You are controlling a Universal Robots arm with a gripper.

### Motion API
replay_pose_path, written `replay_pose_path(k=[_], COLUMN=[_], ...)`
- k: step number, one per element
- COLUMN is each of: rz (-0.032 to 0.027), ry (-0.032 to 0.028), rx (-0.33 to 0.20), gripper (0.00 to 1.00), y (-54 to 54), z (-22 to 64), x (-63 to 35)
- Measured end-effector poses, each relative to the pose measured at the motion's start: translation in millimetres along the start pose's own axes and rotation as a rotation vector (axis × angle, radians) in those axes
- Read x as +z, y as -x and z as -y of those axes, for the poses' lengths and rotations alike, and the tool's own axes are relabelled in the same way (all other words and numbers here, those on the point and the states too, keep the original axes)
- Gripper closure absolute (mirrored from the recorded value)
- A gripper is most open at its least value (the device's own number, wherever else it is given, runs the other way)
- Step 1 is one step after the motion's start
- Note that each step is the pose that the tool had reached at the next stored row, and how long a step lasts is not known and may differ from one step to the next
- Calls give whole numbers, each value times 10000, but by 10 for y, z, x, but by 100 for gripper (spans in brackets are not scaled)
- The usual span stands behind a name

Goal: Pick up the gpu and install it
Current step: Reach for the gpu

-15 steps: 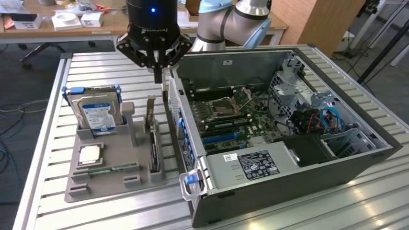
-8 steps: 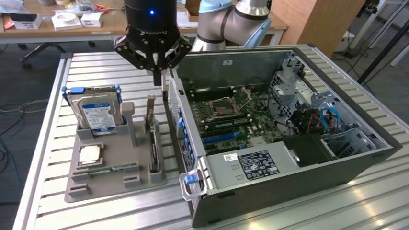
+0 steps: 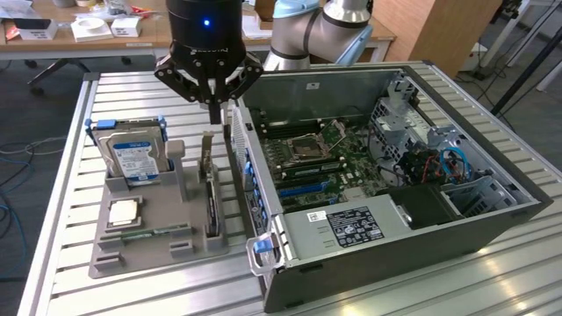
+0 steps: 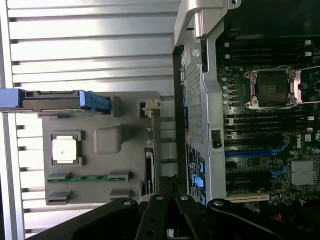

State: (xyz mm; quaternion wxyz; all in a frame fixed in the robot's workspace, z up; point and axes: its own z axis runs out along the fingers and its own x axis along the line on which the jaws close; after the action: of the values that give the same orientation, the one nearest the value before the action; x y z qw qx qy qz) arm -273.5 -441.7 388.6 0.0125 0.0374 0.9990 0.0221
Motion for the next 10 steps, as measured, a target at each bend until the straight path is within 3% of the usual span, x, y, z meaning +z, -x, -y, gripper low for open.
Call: replay_pose_path(k=[10], rz=[0], ry=[-1], rx=[0], gripper=[90], y=[-21], z=[143], x=[-3])
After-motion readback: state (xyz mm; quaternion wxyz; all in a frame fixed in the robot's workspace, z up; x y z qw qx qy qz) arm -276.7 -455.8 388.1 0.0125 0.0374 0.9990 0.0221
